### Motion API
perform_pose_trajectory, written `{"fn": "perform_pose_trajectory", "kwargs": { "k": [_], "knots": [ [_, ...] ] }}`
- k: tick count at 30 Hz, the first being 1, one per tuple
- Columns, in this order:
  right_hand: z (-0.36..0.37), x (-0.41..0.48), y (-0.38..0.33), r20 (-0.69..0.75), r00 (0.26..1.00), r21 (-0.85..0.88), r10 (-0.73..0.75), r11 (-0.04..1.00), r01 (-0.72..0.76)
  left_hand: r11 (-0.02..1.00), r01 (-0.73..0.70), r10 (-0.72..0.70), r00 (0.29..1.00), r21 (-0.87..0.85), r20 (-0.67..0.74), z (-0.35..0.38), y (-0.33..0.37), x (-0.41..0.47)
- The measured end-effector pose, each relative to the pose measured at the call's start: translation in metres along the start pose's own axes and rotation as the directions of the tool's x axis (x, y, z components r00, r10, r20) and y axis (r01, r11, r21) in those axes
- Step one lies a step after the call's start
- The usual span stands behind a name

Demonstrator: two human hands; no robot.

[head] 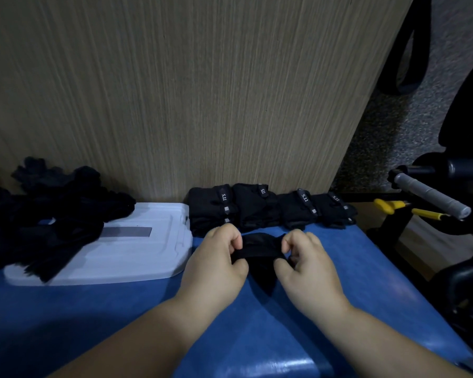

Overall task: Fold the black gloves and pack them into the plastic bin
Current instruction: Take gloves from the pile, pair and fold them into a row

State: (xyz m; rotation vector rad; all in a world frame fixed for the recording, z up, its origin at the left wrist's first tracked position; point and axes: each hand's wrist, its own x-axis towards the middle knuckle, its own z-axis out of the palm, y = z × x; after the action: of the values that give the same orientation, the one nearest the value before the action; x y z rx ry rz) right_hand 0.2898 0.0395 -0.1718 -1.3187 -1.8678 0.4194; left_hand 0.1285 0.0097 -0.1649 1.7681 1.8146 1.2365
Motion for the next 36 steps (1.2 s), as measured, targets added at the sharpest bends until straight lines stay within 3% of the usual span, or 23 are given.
{"fn": "perform_pose_trajectory", "kwargs": {
  "k": [4,7,10,12,15,18,26,29,32,36],
  "knots": [
    [0.001,0.000,0.001,0.036,0.999,0.070,-0.024,0.997,0.021,0.996,-0.055,0.051,0.998,0.075,0.046,0.001,-0.001,-0.002],
    [0.003,0.001,0.008,0.032,0.999,0.146,0.015,0.989,-0.019,0.967,0.103,-0.041,0.966,-0.235,0.254,0.001,-0.002,0.000],
    [0.000,0.005,0.012,0.022,0.998,0.264,0.057,0.963,-0.061,0.714,0.360,-0.162,0.919,-0.601,0.359,-0.002,0.002,0.003],
    [-0.004,0.005,0.009,0.005,0.999,0.313,0.052,0.948,-0.051,0.605,0.423,-0.285,0.906,-0.675,0.313,-0.003,0.002,0.007],
    [-0.006,0.002,0.002,-0.031,0.999,0.357,-0.015,0.934,0.025,0.598,0.515,-0.437,0.852,-0.614,0.289,-0.002,-0.001,0.008],
    [-0.006,0.001,0.000,-0.020,0.999,0.413,-0.036,0.910,0.041,0.616,0.488,-0.451,0.862,-0.618,0.231,0.003,-0.003,0.008],
    [-0.020,0.008,0.007,0.223,0.971,0.364,0.080,0.918,-0.159,0.739,0.370,-0.429,0.903,-0.564,0.030,-0.001,-0.012,0.013],
    [-0.029,0.010,0.006,0.317,0.939,0.382,0.135,0.888,-0.257,0.730,0.431,-0.447,0.888,-0.531,0.106,-0.002,-0.015,0.014],
    [-0.031,0.009,0.009,0.288,0.927,0.339,0.241,0.880,-0.334,0.785,0.477,-0.428,0.879,-0.395,0.209,0.000,-0.017,0.011],
    [-0.027,0.010,0.012,0.143,0.919,0.133,0.368,0.913,-0.386,0.945,0.320,-0.308,0.939,-0.063,0.156,0.005,-0.016,0.006]
  ]
}}
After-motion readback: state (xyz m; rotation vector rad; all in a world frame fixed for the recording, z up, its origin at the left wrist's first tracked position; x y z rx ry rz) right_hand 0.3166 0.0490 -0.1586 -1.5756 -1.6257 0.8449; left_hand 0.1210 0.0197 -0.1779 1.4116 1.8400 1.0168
